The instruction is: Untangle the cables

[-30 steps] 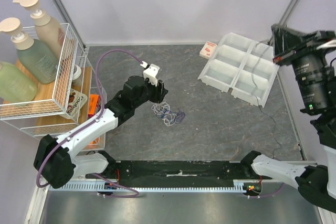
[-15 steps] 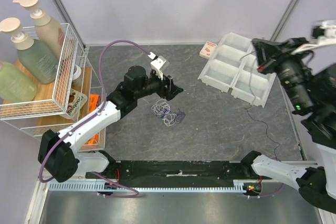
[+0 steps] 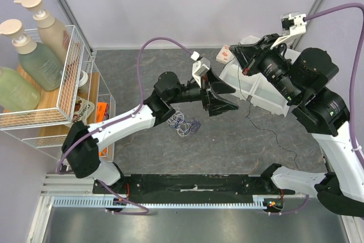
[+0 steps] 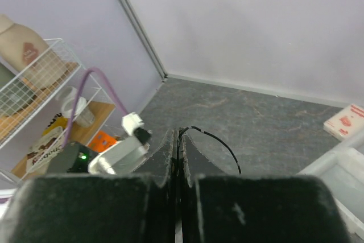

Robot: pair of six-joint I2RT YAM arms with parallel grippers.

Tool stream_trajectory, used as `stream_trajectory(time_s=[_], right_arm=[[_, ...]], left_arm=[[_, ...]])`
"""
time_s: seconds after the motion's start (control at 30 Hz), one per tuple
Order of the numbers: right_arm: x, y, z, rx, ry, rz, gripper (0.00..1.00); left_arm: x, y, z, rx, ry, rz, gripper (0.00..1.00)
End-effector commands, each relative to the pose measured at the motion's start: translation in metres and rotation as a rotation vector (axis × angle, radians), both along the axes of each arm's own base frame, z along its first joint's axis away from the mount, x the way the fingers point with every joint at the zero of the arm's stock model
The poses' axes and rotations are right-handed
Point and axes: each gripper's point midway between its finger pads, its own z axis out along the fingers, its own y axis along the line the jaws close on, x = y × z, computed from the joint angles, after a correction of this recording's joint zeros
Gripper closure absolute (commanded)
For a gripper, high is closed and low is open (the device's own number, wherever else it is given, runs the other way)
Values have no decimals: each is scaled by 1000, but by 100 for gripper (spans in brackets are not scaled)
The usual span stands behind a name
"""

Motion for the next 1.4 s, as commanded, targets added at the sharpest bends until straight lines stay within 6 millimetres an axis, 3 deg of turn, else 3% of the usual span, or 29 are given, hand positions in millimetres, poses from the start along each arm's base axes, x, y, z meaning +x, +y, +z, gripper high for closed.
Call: stream_trajectory(time_s=[0.0,0.2,0.4,0.43,0.47,0.6,0.63,0.7,0.73,0.77,0.8,0.83,0.9,1.03,1.2,1.37], right_arm=[[-12,8,24,76,-59,69,100],[-13,9,6,57,-32,78,100],[-12,9,3,39,-36,78,100],[-12,8,2,37,-36,75,100],[-12,8,2,34,-39,74,100],[-13,5,0,18,-44,66,100],[-12,4,-2,6,-45,62,99],[-10,-1,-11,-44,-31,36,71],[-7,-7,-16,-75,-19,2,50],[-6,-15,-26,-119,3,-33,31],[-3,-27,-42,-179,40,-88,20],[-2,-35,-52,-223,53,-118,11],[-1,-43,-85,-321,98,-143,5],[-4,-44,-150,-465,218,-107,3],[-15,-43,-248,-665,506,-36,7],[-36,-16,-277,-682,535,188,10]], left_arm=[[-5,-12,38,-119,-9,-82,12],[-7,-17,57,-196,-14,-134,13],[-14,-21,69,-235,22,-222,16],[-13,-22,68,-235,25,-231,20],[-15,-24,69,-232,17,-248,31],[3,-29,57,-153,36,-199,93],[10,-27,54,-132,40,-158,98],[25,-19,48,-93,49,-78,98],[33,-14,48,-78,59,-39,98],[44,-7,43,-53,85,8,98],[57,4,41,-39,113,63,98],[66,14,39,-30,144,104,98],[80,33,37,-9,197,166,98],[93,55,28,56,284,254,98],[101,68,5,145,359,347,98],[103,73,3,159,373,357,98]])
